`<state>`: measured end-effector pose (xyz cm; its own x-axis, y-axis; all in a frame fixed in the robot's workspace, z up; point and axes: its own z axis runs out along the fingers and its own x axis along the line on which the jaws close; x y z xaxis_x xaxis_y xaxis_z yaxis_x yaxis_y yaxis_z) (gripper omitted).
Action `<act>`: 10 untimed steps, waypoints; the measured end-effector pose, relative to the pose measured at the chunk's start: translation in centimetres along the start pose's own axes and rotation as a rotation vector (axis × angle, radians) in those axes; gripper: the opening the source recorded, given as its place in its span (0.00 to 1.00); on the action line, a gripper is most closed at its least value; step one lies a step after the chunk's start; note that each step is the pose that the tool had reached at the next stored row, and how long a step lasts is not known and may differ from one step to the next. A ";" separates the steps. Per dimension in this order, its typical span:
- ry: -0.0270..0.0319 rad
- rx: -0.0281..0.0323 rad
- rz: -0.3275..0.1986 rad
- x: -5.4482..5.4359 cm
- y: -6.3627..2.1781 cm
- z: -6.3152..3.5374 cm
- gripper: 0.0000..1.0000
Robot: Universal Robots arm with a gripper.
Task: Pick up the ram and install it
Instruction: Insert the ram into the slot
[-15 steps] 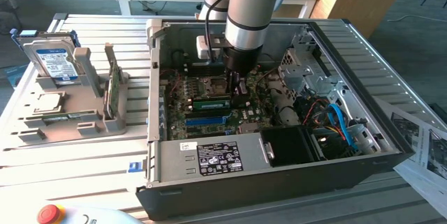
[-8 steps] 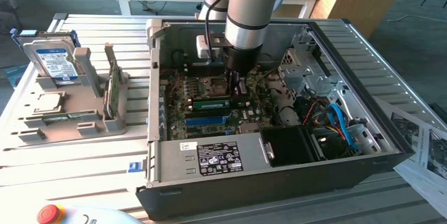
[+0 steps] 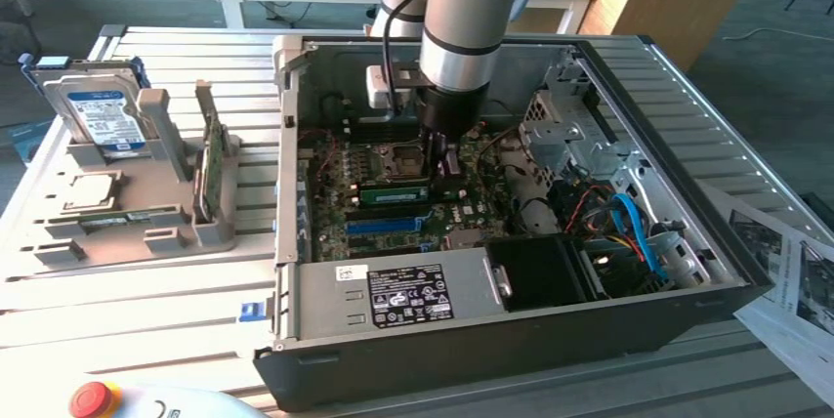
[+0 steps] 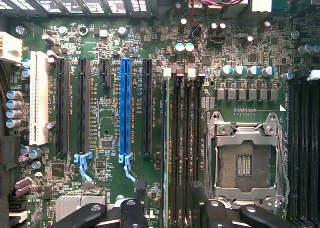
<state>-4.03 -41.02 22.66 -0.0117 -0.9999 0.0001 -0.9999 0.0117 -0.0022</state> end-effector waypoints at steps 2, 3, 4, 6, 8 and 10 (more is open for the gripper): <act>0.0000 0.0000 0.000 0.0 0.00 0.00 0.46; -0.0001 0.0000 0.000 0.0 0.00 0.00 0.46; -0.0001 0.0000 0.000 0.0 0.00 0.00 0.46; 0.0000 0.0000 0.000 0.0 0.00 0.00 0.46; 0.0001 0.0000 0.000 0.0 0.00 -0.05 0.46; -0.0001 0.0001 0.000 0.0 0.00 -0.27 0.46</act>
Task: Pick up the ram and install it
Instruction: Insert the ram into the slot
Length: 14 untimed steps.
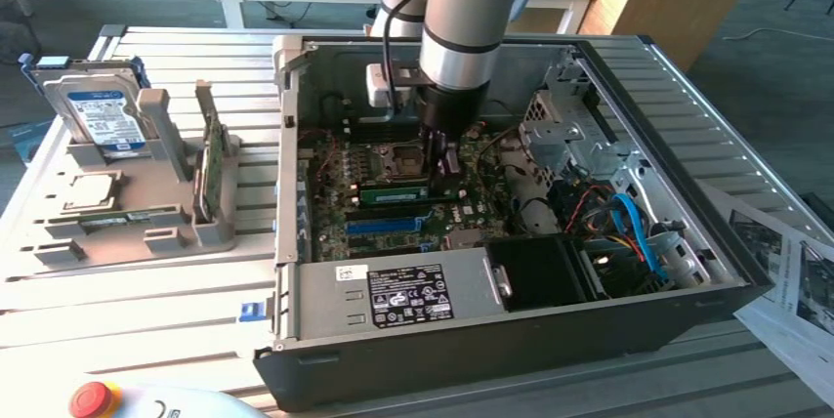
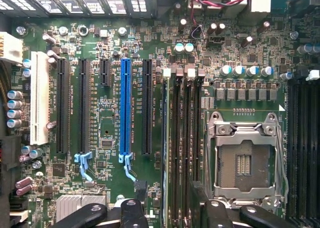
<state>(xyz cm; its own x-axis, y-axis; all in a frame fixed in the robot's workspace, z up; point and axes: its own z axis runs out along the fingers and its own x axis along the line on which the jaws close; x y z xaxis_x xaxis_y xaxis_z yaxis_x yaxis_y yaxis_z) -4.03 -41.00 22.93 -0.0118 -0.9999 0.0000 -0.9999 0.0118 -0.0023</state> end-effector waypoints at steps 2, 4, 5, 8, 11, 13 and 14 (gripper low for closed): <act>0.0002 -0.0001 0.000 0.0 0.00 -0.41 0.46; 0.0000 0.0000 0.000 0.0 0.00 -0.88 0.46; 0.0001 0.0000 0.000 0.0 0.00 -1.15 0.46; 0.0000 -0.0001 0.000 0.0 0.00 -2.04 0.46; 0.0000 0.0000 0.000 0.0 -0.01 -2.91 0.46; 0.0001 -0.0001 0.000 0.0 -0.01 -3.48 0.46; 0.0000 0.0000 0.000 0.0 -0.01 -3.79 0.46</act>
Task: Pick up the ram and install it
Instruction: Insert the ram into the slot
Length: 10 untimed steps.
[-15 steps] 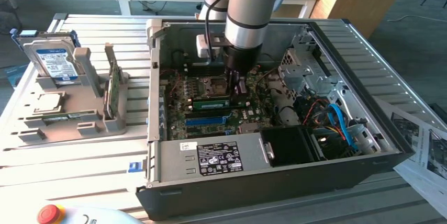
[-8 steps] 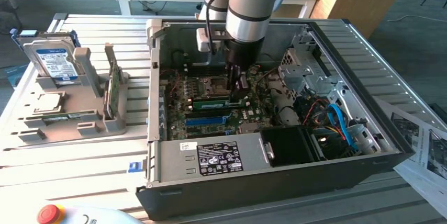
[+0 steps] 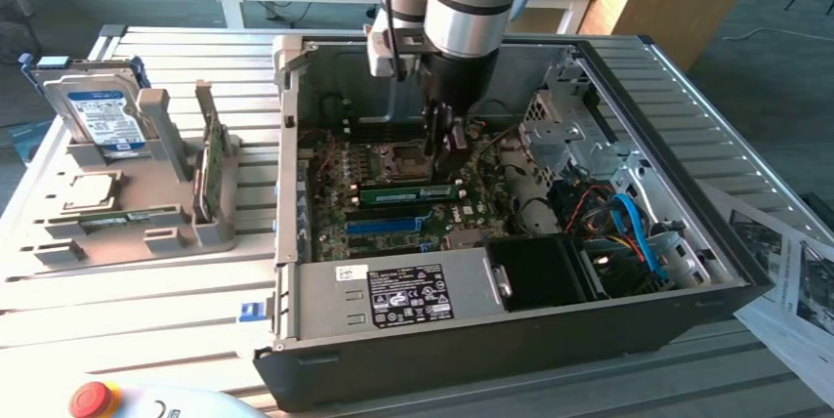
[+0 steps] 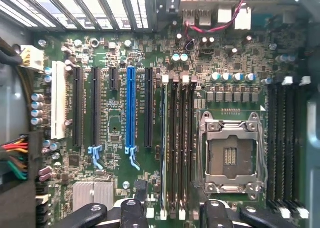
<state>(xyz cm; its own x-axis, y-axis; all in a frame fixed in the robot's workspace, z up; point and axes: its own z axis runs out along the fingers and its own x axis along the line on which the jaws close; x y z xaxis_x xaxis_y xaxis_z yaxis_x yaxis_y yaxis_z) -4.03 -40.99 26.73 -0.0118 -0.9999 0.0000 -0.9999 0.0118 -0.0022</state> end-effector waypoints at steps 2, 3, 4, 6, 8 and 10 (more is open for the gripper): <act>0.0000 0.0000 0.000 0.0 0.00 -0.58 0.46; 0.0001 0.0000 0.000 0.0 0.00 -0.84 0.46; -0.0001 0.0000 0.000 0.0 0.00 -1.08 0.46; 0.0001 -0.0001 0.000 0.0 0.00 -1.59 0.46; -0.0001 0.0000 0.000 0.0 -0.01 -2.06 0.46; 0.0000 0.0000 0.000 0.0 -0.01 -2.55 0.46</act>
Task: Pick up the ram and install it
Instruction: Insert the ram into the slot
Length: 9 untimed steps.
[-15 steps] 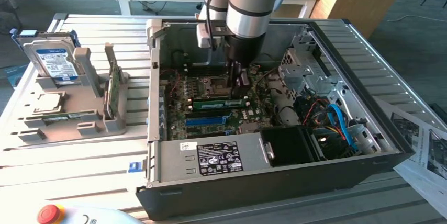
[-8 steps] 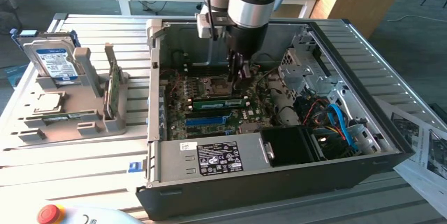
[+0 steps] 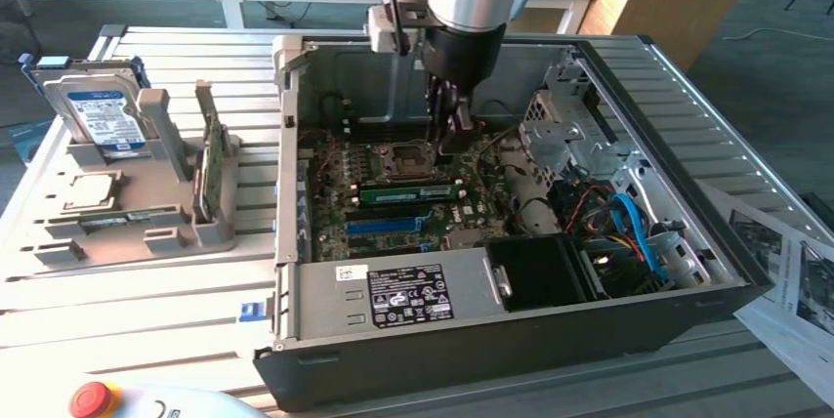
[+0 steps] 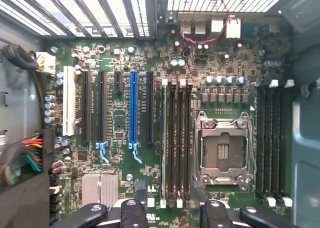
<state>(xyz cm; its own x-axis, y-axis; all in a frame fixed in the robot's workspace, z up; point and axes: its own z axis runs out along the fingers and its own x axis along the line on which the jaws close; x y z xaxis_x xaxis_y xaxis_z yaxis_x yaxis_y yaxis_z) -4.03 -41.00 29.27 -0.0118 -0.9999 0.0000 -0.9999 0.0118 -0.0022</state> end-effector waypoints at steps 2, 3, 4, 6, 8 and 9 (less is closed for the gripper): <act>0.0000 0.0000 0.000 0.0 0.00 -0.52 0.46; 0.0000 0.0000 0.000 0.0 0.00 -0.78 0.46; 0.0001 -0.0001 0.000 0.0 0.00 -1.04 0.46; 0.0000 0.0000 0.000 0.0 0.00 -1.55 0.46; -0.0001 0.0000 0.000 0.0 0.00 -2.12 0.46; 0.0001 0.0000 0.000 0.0 0.00 -2.38 0.46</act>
<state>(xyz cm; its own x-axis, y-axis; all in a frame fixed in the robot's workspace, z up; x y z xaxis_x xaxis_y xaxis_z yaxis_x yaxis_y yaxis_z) -4.03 -41.00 31.65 -0.0118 -0.9999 0.0001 -0.9999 0.0118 -0.0022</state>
